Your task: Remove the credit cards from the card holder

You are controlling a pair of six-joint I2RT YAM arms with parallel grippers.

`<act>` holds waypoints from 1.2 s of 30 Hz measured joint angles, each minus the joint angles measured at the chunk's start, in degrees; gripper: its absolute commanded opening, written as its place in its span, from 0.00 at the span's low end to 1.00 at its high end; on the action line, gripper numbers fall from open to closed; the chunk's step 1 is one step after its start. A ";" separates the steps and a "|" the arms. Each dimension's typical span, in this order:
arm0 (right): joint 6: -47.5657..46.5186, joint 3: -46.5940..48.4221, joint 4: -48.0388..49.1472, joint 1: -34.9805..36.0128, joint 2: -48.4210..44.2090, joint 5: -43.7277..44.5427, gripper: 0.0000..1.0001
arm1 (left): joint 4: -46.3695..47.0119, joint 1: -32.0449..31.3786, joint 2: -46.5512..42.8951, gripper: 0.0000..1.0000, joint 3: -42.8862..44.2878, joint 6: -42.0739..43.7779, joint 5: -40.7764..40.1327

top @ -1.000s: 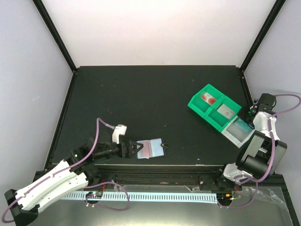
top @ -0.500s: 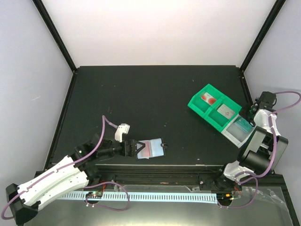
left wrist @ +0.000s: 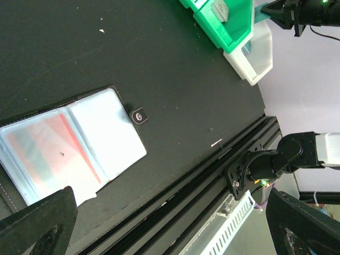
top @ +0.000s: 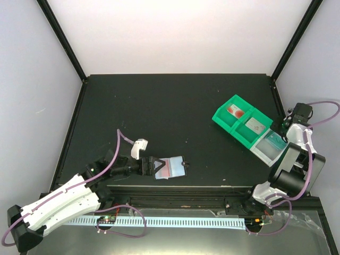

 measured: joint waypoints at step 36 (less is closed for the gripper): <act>4.66 2.01 -3.23 1.49 0.74 14.73 0.28 | -2.01 0.00 0.59 0.99 2.08 1.36 -1.14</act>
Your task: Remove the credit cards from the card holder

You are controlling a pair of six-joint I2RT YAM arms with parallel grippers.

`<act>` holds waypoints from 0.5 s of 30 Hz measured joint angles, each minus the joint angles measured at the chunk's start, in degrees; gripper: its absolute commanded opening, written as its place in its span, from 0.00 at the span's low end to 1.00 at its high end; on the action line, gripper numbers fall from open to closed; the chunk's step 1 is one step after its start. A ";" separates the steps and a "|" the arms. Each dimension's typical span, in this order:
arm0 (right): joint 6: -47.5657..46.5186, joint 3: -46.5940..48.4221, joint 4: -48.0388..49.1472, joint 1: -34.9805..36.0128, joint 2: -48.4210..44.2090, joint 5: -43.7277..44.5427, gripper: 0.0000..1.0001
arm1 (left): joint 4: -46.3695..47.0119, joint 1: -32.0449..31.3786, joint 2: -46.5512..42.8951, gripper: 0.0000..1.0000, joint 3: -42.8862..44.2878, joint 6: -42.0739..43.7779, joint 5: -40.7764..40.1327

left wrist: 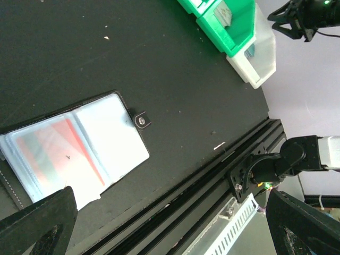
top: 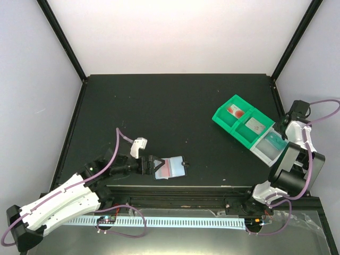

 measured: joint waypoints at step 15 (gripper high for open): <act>3.80 -2.95 -3.04 5.99 -12.35 -8.66 0.29 | -2.89 0.15 1.55 0.92 -0.35 -0.46 -4.79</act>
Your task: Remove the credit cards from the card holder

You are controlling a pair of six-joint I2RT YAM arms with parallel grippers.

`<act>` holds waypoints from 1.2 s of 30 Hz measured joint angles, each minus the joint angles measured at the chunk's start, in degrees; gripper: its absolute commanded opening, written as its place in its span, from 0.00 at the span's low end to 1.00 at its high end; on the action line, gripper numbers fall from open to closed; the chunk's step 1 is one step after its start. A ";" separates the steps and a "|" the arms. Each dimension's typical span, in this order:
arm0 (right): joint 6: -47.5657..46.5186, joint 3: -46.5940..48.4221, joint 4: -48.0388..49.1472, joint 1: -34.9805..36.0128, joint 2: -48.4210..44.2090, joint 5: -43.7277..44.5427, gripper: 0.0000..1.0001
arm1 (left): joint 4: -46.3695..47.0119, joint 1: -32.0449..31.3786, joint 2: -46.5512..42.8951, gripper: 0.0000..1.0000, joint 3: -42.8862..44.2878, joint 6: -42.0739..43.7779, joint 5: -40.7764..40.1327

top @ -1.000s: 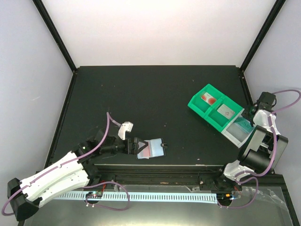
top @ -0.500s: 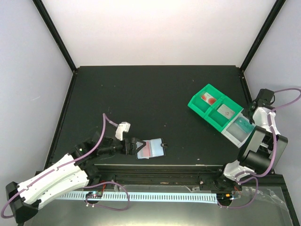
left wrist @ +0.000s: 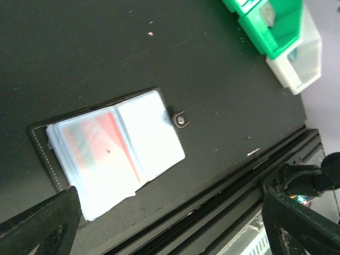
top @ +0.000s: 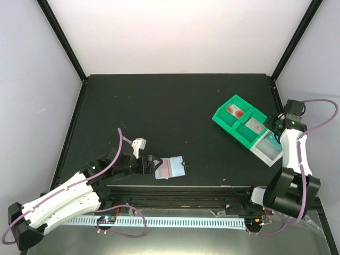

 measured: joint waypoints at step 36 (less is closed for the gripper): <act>17.05 -15.06 14.51 66.34 2.95 -9.46 0.36 | 27.52 7.82 10.97 0.93 -17.00 -7.87 14.21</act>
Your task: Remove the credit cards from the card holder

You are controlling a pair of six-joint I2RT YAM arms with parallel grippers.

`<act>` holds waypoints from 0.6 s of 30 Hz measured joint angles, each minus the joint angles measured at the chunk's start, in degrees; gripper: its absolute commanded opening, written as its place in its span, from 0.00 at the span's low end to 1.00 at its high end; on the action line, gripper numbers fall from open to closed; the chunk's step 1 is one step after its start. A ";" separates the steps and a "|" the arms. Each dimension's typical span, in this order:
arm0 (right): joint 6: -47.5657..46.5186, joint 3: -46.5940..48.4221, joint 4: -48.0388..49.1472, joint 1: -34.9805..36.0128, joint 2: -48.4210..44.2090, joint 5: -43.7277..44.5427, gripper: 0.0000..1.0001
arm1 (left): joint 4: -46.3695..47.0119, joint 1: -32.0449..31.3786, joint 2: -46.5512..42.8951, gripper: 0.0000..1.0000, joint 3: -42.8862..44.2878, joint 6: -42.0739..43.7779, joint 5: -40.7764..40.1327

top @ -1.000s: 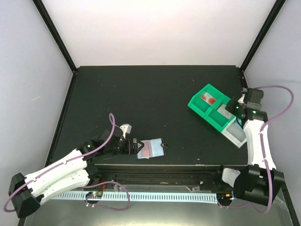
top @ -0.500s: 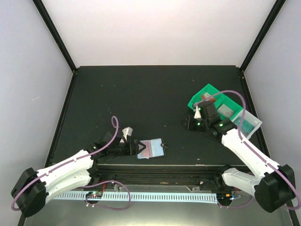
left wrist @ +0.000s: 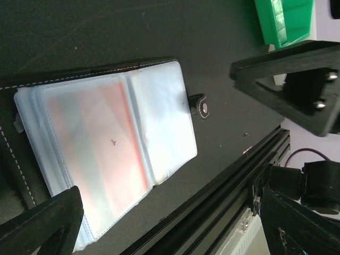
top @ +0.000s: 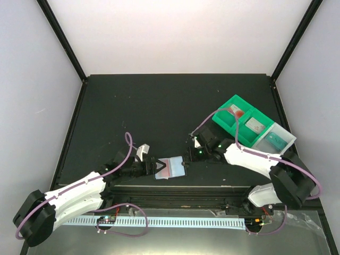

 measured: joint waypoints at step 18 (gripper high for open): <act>-0.33 -0.09 6.47 2.40 11.26 -2.75 0.21 | 2.69 0.87 0.85 0.94 -0.94 0.02 2.05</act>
